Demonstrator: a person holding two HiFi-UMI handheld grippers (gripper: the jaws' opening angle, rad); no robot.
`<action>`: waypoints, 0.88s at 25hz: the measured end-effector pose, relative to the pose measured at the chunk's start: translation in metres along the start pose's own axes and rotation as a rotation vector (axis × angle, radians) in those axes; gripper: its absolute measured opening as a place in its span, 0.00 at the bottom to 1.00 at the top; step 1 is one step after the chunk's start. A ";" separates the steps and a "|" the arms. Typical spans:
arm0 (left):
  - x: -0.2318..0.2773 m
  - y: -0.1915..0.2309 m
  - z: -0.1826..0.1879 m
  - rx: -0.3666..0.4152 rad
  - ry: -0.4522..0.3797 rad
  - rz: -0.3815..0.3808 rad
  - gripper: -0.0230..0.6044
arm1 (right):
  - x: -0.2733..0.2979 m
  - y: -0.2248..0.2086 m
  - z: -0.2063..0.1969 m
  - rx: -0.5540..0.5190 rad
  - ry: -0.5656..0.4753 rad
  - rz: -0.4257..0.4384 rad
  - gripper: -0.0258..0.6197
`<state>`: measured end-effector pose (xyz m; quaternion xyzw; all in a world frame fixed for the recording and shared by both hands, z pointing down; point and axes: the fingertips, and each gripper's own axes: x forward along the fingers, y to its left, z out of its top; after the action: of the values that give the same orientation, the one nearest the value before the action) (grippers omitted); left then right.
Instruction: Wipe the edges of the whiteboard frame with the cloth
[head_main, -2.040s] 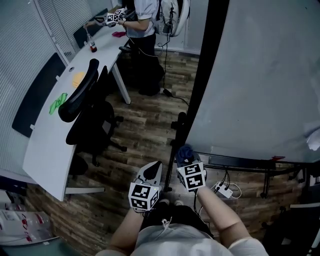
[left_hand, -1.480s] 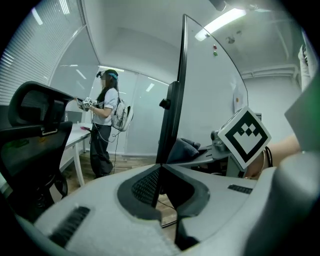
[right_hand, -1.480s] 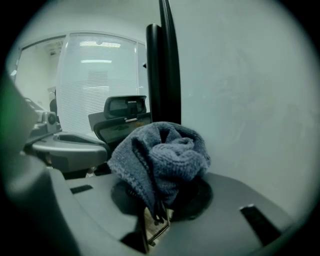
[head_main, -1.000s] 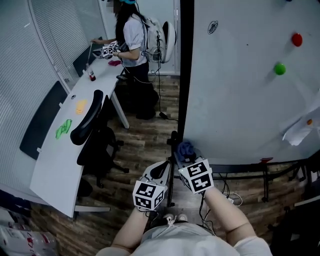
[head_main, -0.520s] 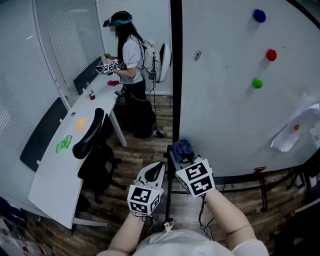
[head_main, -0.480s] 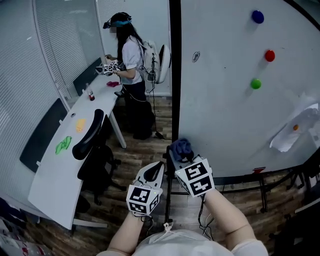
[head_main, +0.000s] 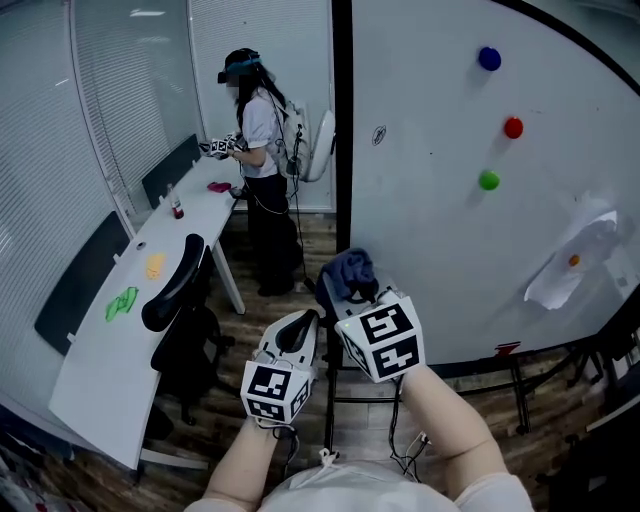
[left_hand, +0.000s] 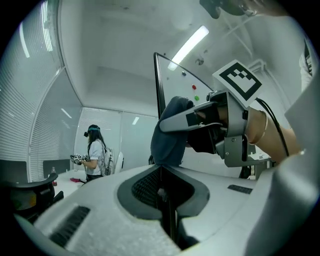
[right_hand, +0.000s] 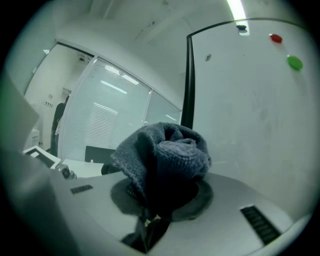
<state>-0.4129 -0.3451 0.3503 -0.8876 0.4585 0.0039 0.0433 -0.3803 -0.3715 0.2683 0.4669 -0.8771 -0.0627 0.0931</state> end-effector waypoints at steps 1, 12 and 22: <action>0.001 0.001 0.007 0.002 -0.012 -0.002 0.07 | 0.000 -0.001 0.007 -0.003 -0.009 -0.004 0.15; 0.006 0.007 0.060 0.040 -0.096 -0.019 0.07 | -0.003 -0.014 0.088 -0.065 -0.104 -0.009 0.15; 0.014 0.015 0.108 0.066 -0.161 -0.039 0.07 | -0.006 -0.026 0.179 -0.119 -0.180 -0.038 0.15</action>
<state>-0.4131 -0.3566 0.2413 -0.8913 0.4360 0.0595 0.1091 -0.3953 -0.3770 0.0880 0.4698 -0.8676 -0.1581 0.0405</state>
